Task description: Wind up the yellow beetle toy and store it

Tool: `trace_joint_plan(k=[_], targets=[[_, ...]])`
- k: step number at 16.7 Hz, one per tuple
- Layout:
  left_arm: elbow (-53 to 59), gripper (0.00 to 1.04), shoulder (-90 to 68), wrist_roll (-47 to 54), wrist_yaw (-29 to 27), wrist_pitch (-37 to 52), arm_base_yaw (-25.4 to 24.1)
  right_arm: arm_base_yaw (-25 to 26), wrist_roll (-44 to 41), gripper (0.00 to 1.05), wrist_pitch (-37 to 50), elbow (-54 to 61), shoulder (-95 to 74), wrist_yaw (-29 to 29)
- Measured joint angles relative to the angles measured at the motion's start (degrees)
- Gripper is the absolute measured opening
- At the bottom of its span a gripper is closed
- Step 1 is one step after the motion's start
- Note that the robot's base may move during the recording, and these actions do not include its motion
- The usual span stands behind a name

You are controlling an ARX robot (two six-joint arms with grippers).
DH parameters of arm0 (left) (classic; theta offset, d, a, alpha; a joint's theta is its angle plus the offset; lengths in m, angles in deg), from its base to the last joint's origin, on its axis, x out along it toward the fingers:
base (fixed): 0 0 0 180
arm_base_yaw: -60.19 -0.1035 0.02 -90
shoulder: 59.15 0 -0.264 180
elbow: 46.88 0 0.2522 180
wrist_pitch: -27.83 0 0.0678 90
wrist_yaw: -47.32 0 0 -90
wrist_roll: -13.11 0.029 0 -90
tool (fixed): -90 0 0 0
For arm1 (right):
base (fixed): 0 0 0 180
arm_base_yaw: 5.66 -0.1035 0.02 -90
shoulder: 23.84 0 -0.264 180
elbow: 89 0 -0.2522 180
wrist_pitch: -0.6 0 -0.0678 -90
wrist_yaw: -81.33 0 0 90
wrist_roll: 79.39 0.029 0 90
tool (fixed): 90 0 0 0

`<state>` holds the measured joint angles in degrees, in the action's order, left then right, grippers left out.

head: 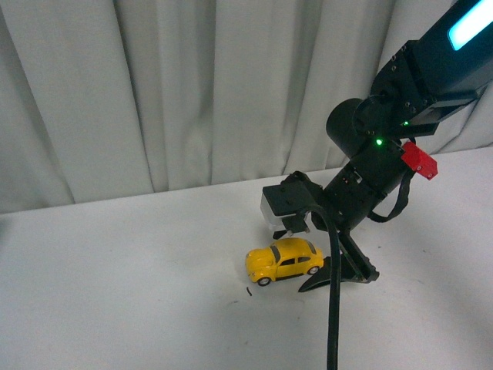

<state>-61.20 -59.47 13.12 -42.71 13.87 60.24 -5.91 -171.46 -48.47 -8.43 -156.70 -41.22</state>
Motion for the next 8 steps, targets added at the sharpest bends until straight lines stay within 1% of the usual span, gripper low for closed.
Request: trace_joint_plan(k=[2,3,6,8], targets=[[0.0,0.98,0.0,0.0,0.0,0.0,0.0,-0.5,-0.4,0.98,-0.1,-0.5,-0.2,0.0],[0.0,0.98,0.0,0.0,0.0,0.0,0.0,-0.6,-0.4,0.96,-0.3,-0.6,-0.2,0.0],[0.0,0.98,0.0,0.0,0.0,0.0,0.0,-1.3,-0.7,0.69,-0.9,-0.8,-0.2,0.0],[0.0,0.98,0.0,0.0,0.0,0.0,0.0,-1.7,-0.9,0.46,-1.6,-0.8,-0.2,-0.2]])
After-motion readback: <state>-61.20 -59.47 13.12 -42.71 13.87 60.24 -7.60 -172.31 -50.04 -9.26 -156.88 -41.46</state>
